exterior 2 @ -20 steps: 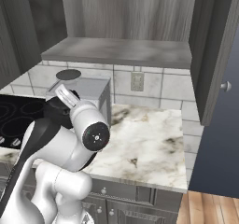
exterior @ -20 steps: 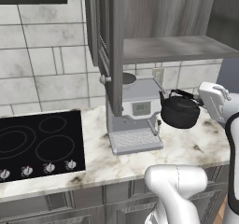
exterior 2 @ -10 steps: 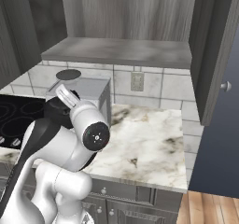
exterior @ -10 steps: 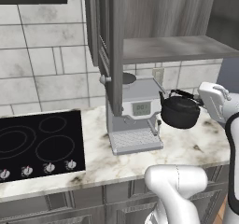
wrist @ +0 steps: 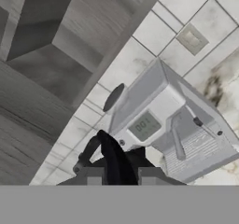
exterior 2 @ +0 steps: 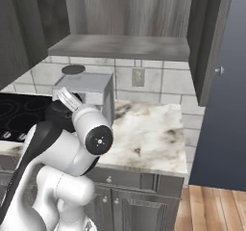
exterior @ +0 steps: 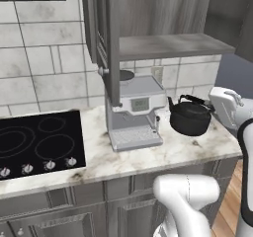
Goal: Open the cabinet, pick the kettle from the cabinet, and place it in the sink.
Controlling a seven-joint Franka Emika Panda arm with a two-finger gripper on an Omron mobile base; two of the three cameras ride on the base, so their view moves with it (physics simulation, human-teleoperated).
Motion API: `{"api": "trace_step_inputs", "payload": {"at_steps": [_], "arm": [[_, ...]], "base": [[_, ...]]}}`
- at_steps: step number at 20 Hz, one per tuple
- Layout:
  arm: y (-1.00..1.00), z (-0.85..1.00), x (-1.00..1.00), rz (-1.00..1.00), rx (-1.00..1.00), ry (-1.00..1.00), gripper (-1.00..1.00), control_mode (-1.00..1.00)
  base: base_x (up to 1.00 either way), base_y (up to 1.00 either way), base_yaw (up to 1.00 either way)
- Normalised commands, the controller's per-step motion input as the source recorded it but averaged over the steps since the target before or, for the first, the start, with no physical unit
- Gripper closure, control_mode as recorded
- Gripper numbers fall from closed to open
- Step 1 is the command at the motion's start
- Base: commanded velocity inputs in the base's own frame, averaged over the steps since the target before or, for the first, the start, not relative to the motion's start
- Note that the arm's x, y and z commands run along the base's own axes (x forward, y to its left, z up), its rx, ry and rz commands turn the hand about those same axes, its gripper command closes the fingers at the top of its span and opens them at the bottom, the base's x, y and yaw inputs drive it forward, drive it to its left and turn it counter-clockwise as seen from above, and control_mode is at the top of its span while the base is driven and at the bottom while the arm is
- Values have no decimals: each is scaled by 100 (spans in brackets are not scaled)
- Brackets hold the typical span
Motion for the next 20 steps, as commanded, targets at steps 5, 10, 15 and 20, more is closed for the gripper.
{"api": "trace_step_inputs", "payload": {"at_steps": [5, 10, 15, 20], "arm": [[0, 0, 0, 0, 0, 0, 100, 100], [0, 0, 0, 0, 0, 0, 100, 100], [0, 0, 0, 0, 0, 0, 100, 100], [0, 0, 0, 0, 0, 0, 100, 100]], "base": [[-53, 5, -5], [-42, 9, 20], [-30, 6, 57], [-18, 5, 66]]}}
